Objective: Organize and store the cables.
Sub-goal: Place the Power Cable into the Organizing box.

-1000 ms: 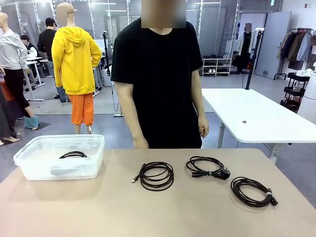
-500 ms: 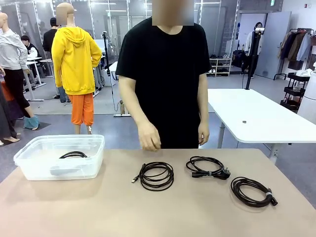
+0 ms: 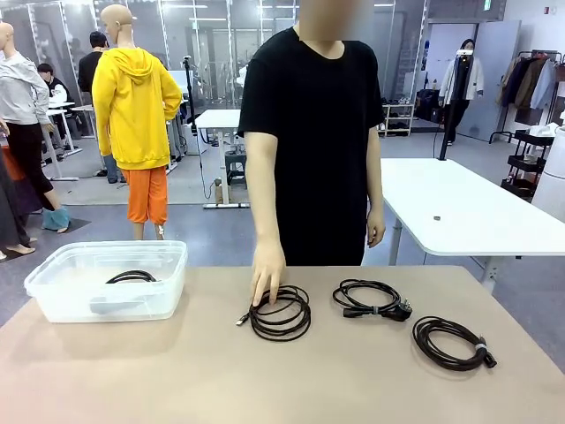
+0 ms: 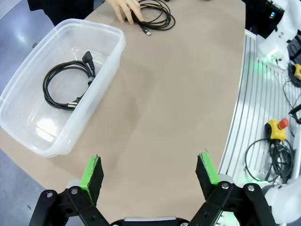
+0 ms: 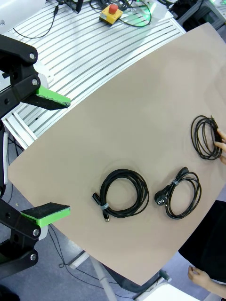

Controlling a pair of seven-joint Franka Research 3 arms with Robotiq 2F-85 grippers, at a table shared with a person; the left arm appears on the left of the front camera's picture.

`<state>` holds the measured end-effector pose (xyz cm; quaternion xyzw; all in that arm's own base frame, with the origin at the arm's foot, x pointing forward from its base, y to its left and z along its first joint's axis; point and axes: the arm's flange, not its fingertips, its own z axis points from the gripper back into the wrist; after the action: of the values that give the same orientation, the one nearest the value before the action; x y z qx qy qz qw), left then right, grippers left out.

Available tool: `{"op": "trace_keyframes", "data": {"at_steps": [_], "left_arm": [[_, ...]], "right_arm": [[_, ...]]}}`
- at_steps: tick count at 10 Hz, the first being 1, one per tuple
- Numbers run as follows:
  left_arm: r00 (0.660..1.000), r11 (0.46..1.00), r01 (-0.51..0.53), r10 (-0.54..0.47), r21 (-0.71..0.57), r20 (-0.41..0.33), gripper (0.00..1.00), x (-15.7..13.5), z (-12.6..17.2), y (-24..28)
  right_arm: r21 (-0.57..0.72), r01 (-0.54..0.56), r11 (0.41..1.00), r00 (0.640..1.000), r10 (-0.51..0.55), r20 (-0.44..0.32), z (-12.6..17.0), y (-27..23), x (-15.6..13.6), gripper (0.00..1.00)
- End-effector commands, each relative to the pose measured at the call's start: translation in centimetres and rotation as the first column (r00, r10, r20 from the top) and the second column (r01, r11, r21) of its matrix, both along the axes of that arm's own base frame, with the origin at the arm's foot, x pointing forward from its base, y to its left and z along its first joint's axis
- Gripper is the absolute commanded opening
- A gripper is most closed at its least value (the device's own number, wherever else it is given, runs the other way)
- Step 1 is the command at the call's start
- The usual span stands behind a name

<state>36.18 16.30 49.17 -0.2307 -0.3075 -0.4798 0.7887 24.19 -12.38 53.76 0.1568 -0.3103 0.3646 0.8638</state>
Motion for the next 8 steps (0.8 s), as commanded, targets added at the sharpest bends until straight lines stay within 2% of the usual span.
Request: {"op": "trace_keyframes", "data": {"at_steps": [1, 8], "left_arm": [[1.0, 1.0, -0.009, 0.009, 0.005, -0.01, 1.0, 0.14, 0.09, 0.07], [1.0, 1.0, -0.009, 0.009, 0.005, -0.01, 1.0, 0.14, 0.09, 0.07]], "right_arm": [[0.006, 0.008, 1.0, 1.0, -0.009, 0.004, 0.17, 0.2, 0.22, 1.0], [0.006, 0.008, 1.0, 1.0, -0.009, 0.004, 0.17, 0.2, 0.22, 1.0]]}}
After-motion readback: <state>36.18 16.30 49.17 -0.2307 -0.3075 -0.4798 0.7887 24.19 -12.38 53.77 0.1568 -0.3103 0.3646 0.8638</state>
